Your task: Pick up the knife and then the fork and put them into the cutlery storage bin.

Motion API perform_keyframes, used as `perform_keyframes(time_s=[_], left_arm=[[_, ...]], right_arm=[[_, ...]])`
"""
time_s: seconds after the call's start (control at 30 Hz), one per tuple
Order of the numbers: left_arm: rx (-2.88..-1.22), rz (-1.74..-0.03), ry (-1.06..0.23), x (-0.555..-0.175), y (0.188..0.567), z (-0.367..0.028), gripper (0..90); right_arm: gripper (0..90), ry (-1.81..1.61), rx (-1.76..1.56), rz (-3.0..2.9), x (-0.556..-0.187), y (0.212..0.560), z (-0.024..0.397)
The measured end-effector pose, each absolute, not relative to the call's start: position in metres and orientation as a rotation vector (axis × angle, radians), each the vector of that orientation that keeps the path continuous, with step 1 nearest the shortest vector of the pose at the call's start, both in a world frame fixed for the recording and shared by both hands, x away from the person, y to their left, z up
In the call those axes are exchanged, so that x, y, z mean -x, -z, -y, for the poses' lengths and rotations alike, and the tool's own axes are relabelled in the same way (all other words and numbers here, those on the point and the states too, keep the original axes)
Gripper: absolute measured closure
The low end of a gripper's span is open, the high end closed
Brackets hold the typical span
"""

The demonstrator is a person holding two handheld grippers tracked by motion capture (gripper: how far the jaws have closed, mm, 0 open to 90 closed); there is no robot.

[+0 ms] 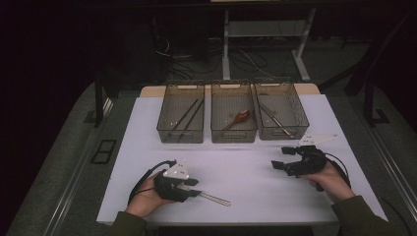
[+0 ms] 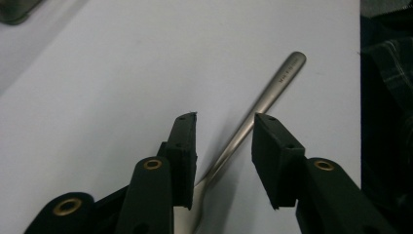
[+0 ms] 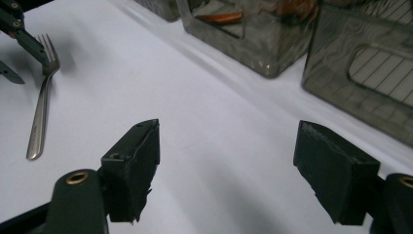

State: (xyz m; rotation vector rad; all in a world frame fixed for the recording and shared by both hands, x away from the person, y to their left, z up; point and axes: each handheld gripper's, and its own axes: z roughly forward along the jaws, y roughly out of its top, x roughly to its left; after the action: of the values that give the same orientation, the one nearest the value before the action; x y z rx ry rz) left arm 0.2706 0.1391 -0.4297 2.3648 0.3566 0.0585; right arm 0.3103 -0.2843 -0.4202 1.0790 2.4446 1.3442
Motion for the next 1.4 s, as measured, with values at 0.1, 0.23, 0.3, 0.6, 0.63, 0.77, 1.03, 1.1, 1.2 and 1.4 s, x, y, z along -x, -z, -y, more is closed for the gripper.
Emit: perform_keyframes(time_s=[0.1,0.23,0.3,0.6,0.63,0.77,1.03,1.1,1.2,1.4], left_arm=[[-2.384,-0.336,-0.051,-0.271,0.432,-0.137,64.0],[-2.415,-0.301,-0.049,-0.272,0.436,-0.135,66.1],[-2.438,-0.283,-0.054,-0.273,0.438,-0.134,67.6],[-2.432,-0.286,-0.044,-0.275,0.440,-0.135,75.5],[-2.429,-0.285,-0.043,-0.276,0.440,-0.135,75.9],[-2.423,-0.301,-0.039,-0.277,0.439,-0.135,77.8],[-2.426,-0.270,-0.049,-0.277,0.437,-0.135,81.6],[-2.458,-0.220,-0.063,-0.278,0.438,-0.133,79.0],[-2.480,-0.176,-0.052,-0.279,0.437,-0.129,76.5],[-2.511,-0.158,-0.061,-0.282,0.435,-0.121,75.1]], right_arm=[[24.2,-1.349,-1.081,-2.452,-0.307,0.422,0.285],[24.2,-1.345,-1.077,-2.467,-0.304,0.425,0.285],[24.2,-1.339,-1.069,-2.473,-0.303,0.426,0.284],[24.2,-1.353,-1.071,-2.471,-0.304,0.426,0.285],[24.2,-1.353,-1.073,-2.472,-0.304,0.426,0.285],[24.2,-1.357,-1.076,-2.473,-0.304,0.426,0.285],[24.2,-1.361,-1.073,-2.479,-0.305,0.427,0.285],[24.2,-1.363,-1.072,-2.481,-0.305,0.426,0.286],[24.3,-1.366,-1.076,-2.478,-0.305,0.426,0.286],[24.2,-1.368,-1.071,-2.479,-0.305,0.427,0.286]])
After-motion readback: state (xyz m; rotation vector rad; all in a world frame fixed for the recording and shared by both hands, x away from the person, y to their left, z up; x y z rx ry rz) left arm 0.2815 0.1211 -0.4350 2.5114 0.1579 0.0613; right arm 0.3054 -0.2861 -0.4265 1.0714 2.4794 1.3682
